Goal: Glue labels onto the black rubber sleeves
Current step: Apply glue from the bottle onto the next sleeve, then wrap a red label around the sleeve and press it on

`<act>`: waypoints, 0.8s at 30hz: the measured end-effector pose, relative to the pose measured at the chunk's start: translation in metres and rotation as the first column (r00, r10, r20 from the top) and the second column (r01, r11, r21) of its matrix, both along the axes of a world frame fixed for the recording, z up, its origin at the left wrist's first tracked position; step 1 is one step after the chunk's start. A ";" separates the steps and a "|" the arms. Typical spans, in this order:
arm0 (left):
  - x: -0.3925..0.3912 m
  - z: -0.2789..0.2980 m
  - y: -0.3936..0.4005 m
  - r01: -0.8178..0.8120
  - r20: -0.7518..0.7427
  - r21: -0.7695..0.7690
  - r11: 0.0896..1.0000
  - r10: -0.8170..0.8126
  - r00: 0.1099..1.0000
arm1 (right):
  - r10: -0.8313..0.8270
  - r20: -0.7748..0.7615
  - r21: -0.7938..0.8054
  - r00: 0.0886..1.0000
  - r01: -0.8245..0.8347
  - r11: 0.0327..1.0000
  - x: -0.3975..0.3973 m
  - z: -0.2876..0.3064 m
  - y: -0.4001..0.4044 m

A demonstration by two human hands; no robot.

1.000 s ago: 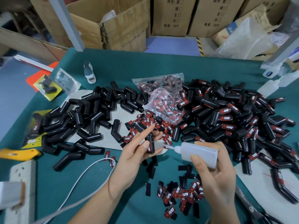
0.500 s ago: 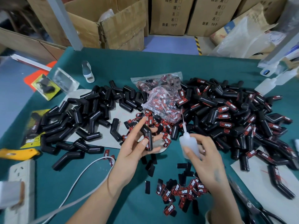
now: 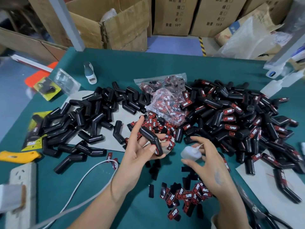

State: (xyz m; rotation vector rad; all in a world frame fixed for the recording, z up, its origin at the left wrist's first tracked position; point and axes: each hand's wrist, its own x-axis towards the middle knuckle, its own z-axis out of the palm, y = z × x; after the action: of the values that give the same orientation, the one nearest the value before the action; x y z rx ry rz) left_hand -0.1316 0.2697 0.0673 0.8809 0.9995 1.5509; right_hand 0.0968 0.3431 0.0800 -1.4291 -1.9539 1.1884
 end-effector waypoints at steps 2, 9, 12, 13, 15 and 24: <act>-0.001 0.002 0.000 0.000 0.001 0.005 1.000 0.000 1.000 | -0.029 -0.074 -0.013 0.997 0.028 1.000 0.001 0.002 -0.001; 0.001 0.003 0.001 -0.033 0.042 -0.026 0.999 0.034 0.999 | -0.078 -0.397 0.319 0.914 0.217 0.922 0.002 0.007 -0.005; 0.000 0.003 0.000 -0.031 0.034 -0.031 0.999 0.032 0.999 | -0.078 -0.511 0.599 0.856 0.420 0.682 -0.002 0.005 -0.011; 0.000 0.004 0.000 -0.029 0.030 -0.030 0.999 0.030 0.999 | -0.068 -0.523 0.665 0.850 0.456 0.591 -0.005 0.004 -0.013; 0.000 0.004 0.001 -0.027 0.020 -0.028 0.999 0.027 0.999 | -0.008 -0.518 0.755 0.856 0.461 0.467 -0.011 0.000 -0.020; 0.001 0.003 0.001 -0.052 0.007 -0.022 0.998 0.052 0.999 | 0.214 -0.284 0.804 0.935 0.111 0.584 -0.055 -0.018 -0.045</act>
State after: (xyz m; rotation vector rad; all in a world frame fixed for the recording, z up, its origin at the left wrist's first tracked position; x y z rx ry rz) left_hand -0.1304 0.2712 0.0703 0.8395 1.0393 1.5826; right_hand 0.0414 0.2979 0.0619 -0.6008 -1.8717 0.3607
